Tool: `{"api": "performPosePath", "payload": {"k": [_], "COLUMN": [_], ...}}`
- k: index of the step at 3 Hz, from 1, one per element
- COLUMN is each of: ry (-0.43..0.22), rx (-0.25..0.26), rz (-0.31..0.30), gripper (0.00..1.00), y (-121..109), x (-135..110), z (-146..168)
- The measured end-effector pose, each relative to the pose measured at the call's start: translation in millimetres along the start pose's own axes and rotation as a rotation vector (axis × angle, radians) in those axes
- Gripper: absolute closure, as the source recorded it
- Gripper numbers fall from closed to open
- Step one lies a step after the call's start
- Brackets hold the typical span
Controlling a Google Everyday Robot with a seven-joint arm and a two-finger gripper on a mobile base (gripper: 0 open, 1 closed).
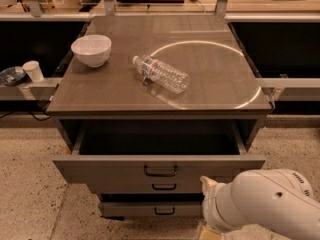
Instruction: Close top drawer
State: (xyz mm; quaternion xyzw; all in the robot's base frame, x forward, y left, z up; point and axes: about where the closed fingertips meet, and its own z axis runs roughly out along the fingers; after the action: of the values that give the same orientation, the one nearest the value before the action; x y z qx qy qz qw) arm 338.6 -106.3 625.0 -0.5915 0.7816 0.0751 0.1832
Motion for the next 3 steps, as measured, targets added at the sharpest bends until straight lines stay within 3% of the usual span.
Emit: {"api": "performPosePath", "payload": {"k": [1, 2, 3], "ry": [-0.054, -0.112, -0.13], "rx": [-0.049, -0.076, -0.072], "rz": [-0.05, -0.121, -0.147], "gripper": [0.16, 0.4, 0.63], "y": [-5.1, -14.2, -23.8], "x": [-10.7, -19.2, -20.2], "z": [-6.1, -4.0, 4.8]}}
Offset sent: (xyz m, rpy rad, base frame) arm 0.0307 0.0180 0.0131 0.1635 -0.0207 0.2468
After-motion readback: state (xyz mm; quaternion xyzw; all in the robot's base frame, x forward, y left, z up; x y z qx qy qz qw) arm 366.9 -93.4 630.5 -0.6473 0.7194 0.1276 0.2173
